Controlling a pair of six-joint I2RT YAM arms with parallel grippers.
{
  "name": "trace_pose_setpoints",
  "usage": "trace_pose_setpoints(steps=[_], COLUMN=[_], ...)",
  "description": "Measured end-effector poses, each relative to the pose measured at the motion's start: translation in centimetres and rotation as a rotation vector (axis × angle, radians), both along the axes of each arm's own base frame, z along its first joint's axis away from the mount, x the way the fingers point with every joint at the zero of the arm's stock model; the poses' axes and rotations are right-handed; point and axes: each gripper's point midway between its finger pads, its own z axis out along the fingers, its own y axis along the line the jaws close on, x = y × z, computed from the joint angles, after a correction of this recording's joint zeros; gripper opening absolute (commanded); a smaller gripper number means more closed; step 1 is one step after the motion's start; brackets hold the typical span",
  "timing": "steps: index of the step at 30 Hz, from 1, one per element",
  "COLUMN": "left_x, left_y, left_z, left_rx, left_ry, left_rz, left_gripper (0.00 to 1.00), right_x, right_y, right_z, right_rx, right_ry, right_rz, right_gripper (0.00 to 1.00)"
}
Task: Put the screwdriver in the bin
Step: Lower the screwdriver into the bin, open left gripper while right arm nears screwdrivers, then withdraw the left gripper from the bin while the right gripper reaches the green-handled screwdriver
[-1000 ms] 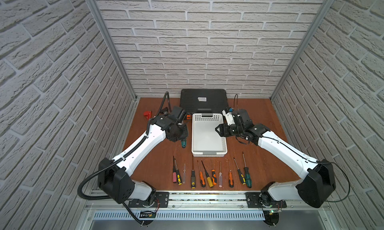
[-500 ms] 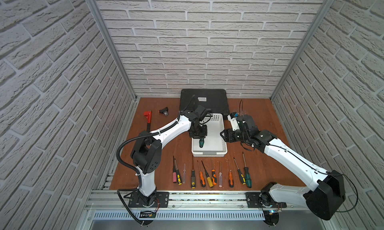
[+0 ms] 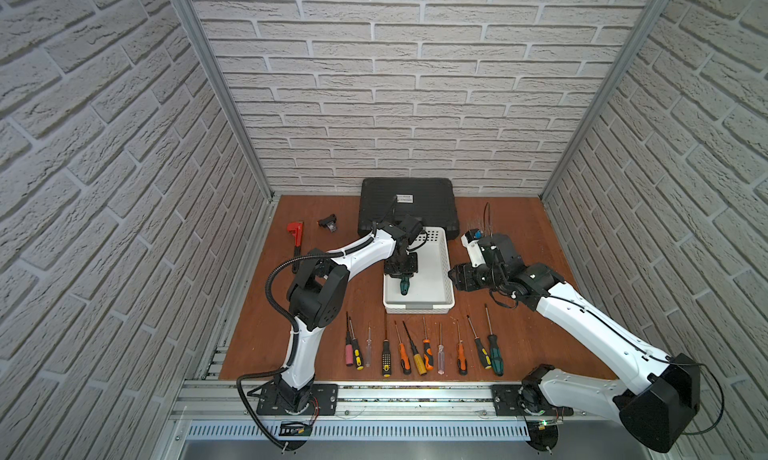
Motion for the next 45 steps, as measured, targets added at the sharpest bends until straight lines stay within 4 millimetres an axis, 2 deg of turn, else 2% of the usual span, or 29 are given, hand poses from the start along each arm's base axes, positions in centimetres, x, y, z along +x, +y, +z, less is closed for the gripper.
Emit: trace_pose_setpoints(steps=[5,8,10,12,16,20,28,31,34,40,45], left_x=[0.3,0.6,0.8,1.0,1.1,0.9,1.0,0.8,0.6,-0.1,-1.0], left_y=[0.3,0.2,0.1,-0.1,-0.2,-0.3,-1.5,-1.9,-1.8,-0.8,0.5], left_z=[-1.5,-1.6,-1.5,-1.5,-2.0,-2.6,-1.3,0.0,2.5,7.9,10.0], left_rx=[0.031,0.032,0.026,0.022,0.024,0.032,0.017,-0.004,-0.043,-0.134,-0.154], left_ry=[0.005,-0.008,-0.020,-0.027,-0.024,-0.015,-0.056,-0.086,-0.139,-0.258,-0.314], left_rz=[0.005,0.009,0.010,0.011,0.010,0.007,-0.017,-0.025,-0.027,-0.026,-0.041], left_gripper=[0.03,0.09,0.17,0.19,0.32,0.38,0.49,0.49,0.50,0.50,0.51], right_x=[-1.9,-3.0,-3.6,-4.0,-4.1,-4.1,-4.5,-5.0,-5.4,-6.6,-8.0], right_y=[-1.1,-1.8,-2.1,-2.2,-2.2,-2.1,-2.1,-2.4,-2.8,-3.6,-4.7], right_z=[-0.4,-1.0,-1.6,-2.2,-2.3,-2.4,-2.3,-2.1,-2.2,-4.7,-6.0], right_rx=[-0.016,-0.022,-0.026,-0.030,-0.028,-0.031,-0.025,-0.025,-0.031,-0.076,-0.112], right_ry=[0.039,0.064,0.088,0.108,0.114,0.115,0.122,0.124,0.136,0.229,0.262], right_rz=[-0.015,-0.029,-0.039,-0.040,-0.036,-0.031,-0.023,-0.029,-0.038,-0.079,-0.136], right_gripper=[0.70,0.70,0.70,0.70,0.70,0.70,0.69,0.63,0.61,0.59,0.62])
